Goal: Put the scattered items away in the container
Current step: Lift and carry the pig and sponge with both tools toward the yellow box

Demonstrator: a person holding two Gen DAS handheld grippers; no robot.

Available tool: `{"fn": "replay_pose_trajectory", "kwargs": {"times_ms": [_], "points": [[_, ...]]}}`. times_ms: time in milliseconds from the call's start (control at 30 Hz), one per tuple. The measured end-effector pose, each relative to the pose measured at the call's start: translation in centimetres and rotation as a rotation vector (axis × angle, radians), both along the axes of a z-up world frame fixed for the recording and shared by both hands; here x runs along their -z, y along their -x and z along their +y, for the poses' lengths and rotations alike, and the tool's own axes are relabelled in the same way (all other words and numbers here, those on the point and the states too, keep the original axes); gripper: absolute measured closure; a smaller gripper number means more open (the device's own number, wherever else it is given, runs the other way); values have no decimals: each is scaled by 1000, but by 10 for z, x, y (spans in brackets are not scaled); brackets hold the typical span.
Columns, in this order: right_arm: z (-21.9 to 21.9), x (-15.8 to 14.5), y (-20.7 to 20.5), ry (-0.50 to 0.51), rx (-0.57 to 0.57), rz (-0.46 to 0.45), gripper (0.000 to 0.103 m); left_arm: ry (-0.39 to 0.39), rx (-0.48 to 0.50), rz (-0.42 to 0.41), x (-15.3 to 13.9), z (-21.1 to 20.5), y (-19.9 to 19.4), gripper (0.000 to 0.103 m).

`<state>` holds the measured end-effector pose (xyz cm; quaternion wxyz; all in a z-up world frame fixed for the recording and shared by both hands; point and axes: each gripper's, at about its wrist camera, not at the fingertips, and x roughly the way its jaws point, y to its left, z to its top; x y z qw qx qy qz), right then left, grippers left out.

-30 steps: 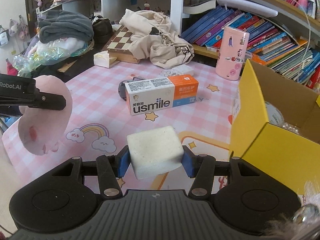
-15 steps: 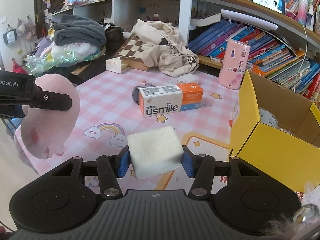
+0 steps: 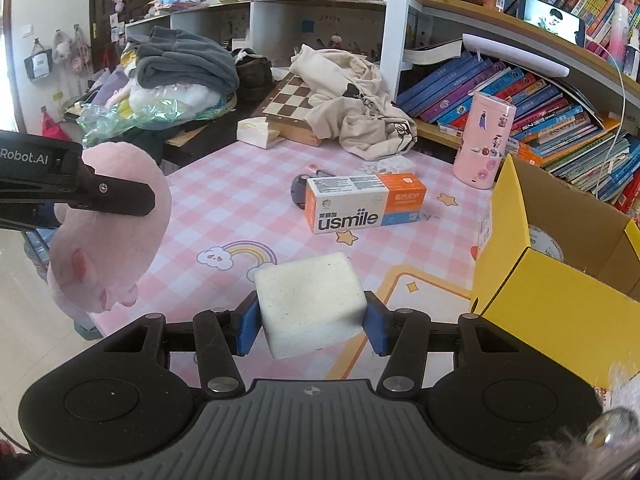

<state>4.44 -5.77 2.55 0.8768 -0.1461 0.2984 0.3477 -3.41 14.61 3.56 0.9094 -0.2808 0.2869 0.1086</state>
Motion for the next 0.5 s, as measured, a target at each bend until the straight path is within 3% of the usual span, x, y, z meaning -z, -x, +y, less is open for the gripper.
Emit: {"fn": "replay_pose_trajectory", "kwargs": {"times_ms": [500], "points": [[-10, -2, 8, 0, 23, 10, 53, 10, 61, -2, 0, -10, 4, 42]]}}
